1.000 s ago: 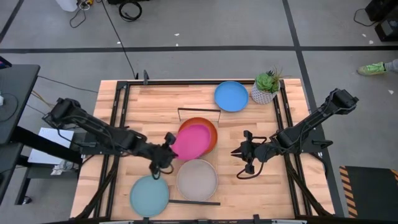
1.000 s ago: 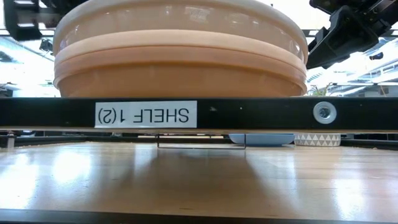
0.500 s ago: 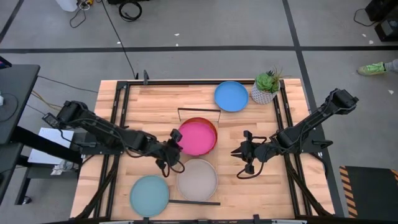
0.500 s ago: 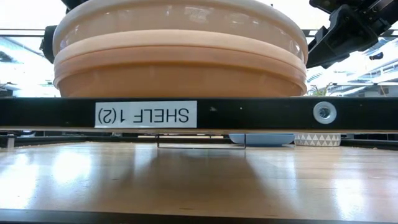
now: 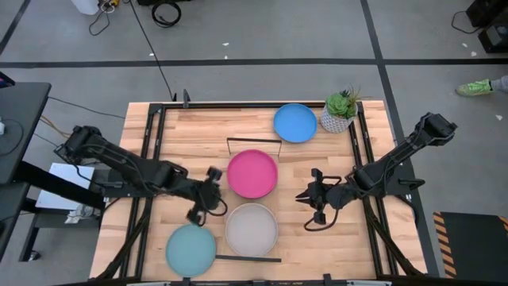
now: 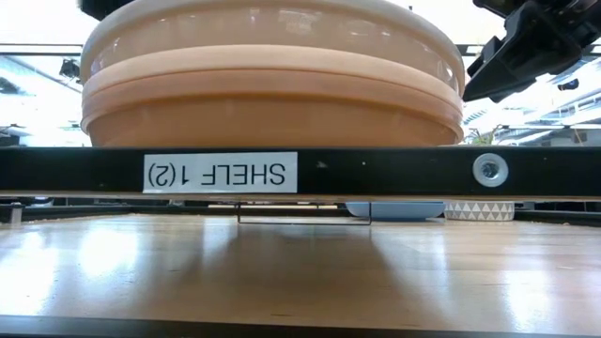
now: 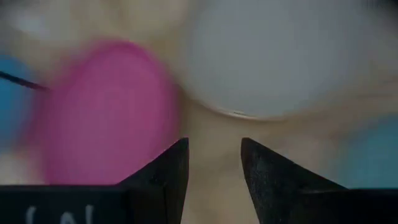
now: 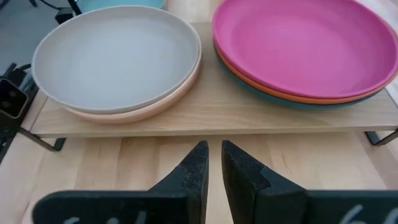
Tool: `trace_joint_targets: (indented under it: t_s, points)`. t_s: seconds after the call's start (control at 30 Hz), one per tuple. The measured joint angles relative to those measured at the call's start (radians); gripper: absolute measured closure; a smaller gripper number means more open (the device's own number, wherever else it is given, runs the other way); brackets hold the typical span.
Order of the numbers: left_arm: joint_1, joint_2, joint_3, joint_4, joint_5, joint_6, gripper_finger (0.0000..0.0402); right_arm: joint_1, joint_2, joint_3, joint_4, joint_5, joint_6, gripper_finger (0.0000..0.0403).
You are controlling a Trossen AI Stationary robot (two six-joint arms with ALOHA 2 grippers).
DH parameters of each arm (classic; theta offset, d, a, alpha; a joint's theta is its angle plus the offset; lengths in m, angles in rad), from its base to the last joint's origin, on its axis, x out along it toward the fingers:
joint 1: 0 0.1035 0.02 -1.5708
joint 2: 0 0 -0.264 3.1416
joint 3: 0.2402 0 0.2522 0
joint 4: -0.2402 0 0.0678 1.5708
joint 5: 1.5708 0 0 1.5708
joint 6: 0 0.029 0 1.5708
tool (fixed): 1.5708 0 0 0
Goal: Place and stack plates onto a shelf
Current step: Stack the light blue plate on top of the gray plate on the shelf
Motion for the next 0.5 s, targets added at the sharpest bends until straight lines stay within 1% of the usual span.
trace_joint_targets:
  t_s: [0.1, 0.13, 0.17, 0.23, 0.33, 0.43, 0.5]
  points:
    - [-0.028, -0.012, 0.017, -0.090, 0.227, -0.303, 0.0247, 0.022, 0.001, 0.000, 0.001, 0.019, 0.012, 0.0353]
    - [-0.045, -0.012, 0.017, -0.110, 0.275, -0.393, 0.0247, 0.029, 0.002, 0.000, 0.000, 0.029, 0.015, 0.0353]
    - [-0.071, -0.008, 0.016, -0.133, 0.302, -0.475, 0.0247, 0.036, 0.002, 0.000, 0.000, 0.038, 0.016, 0.0353]
    - [-0.138, 0.009, 0.016, -0.160, 0.308, -0.598, 0.0247, 0.048, 0.002, 0.000, 0.001, 0.060, 0.016, 0.0353]
    - [-0.251, 0.049, 0.015, -0.179, 0.289, -0.710, 0.0247, 0.065, 0.002, 0.000, 0.002, 0.082, 0.025, 0.0353]
    - [-0.349, 0.084, 0.015, -0.154, 0.275, -0.843, 0.0247, 0.079, 0.002, 0.000, 0.002, 0.096, 0.035, 0.0353]
    - [-0.404, 0.107, 0.015, -0.139, 0.238, -0.959, 0.0247, 0.086, 0.002, 0.000, 0.001, 0.105, 0.034, 0.0353]
